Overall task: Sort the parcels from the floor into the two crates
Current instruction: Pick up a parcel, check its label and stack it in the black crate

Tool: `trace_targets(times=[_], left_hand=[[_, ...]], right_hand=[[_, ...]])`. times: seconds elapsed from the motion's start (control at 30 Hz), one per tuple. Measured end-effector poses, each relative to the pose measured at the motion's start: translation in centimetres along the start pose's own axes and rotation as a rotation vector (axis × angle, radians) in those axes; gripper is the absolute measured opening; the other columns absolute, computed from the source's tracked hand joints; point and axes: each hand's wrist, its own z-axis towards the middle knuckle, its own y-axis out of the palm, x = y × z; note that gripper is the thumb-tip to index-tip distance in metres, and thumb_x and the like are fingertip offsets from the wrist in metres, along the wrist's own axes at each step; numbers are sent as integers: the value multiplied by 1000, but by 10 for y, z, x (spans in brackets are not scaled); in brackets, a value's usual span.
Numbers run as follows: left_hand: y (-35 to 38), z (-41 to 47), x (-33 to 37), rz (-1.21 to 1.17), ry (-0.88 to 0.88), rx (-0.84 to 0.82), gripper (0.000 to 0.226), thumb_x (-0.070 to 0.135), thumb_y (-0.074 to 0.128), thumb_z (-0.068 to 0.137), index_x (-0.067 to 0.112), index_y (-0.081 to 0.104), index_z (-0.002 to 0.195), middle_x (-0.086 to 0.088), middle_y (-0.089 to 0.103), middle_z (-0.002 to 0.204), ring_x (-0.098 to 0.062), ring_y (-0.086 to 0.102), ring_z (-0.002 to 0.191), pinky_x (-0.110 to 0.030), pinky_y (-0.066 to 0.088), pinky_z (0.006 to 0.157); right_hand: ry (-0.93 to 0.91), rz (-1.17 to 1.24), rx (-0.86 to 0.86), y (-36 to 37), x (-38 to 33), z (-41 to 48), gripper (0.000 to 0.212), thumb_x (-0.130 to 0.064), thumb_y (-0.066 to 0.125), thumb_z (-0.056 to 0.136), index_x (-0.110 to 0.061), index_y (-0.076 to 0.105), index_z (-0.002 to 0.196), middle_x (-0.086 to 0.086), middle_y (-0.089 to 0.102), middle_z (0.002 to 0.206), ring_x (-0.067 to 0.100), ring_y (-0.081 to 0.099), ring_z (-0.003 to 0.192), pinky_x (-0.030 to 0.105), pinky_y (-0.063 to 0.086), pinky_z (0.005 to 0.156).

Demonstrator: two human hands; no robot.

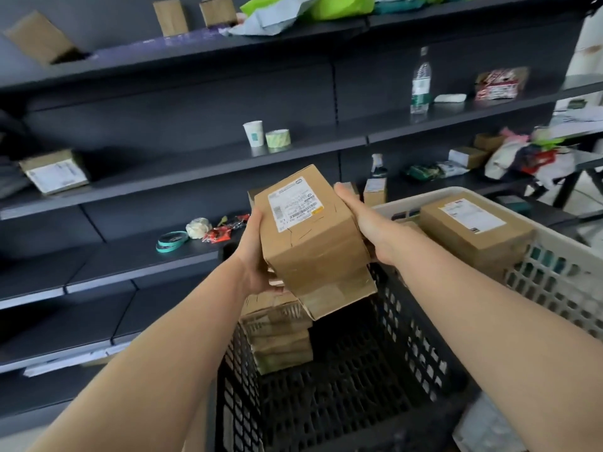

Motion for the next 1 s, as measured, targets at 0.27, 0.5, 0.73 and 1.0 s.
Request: trace_targets(times=[0.27,0.5,0.73,1.0], left_hand=[[22,6,15,231,-6,42,93,93,42,66,17,67,114,-16,70,114,-35,62,107,-52,48,95],[33,18,15,145,16,-40,89,88,40,76,16,58,126,-18,65,123,-43,62,105,-56,55,75],[56,25,-18,132,63,2,59,68,43,93,24,64,126,-5,74,112,-27,70,102,-45,57,85],[58,20,-12,241,226,218,52,37,43,104,4,45,143,-17,47,148,-24,47,105,-41,42,95]], right_hand=[[35,131,-22,-24,23,32,59,-78,52,74,-24,71,91,8,76,92,29,67,93,46,54,82],[-35,217,-40,-40,19,42,44,-62,54,87,-23,75,91,6,77,93,26,70,92,40,55,84],[-75,-90,-56,-38,36,46,29,-34,56,96,-22,63,122,2,69,114,21,64,105,39,50,94],[-301,-394,172,-33,53,42,48,-15,54,99,-18,45,145,5,47,148,25,43,135,31,40,100]])
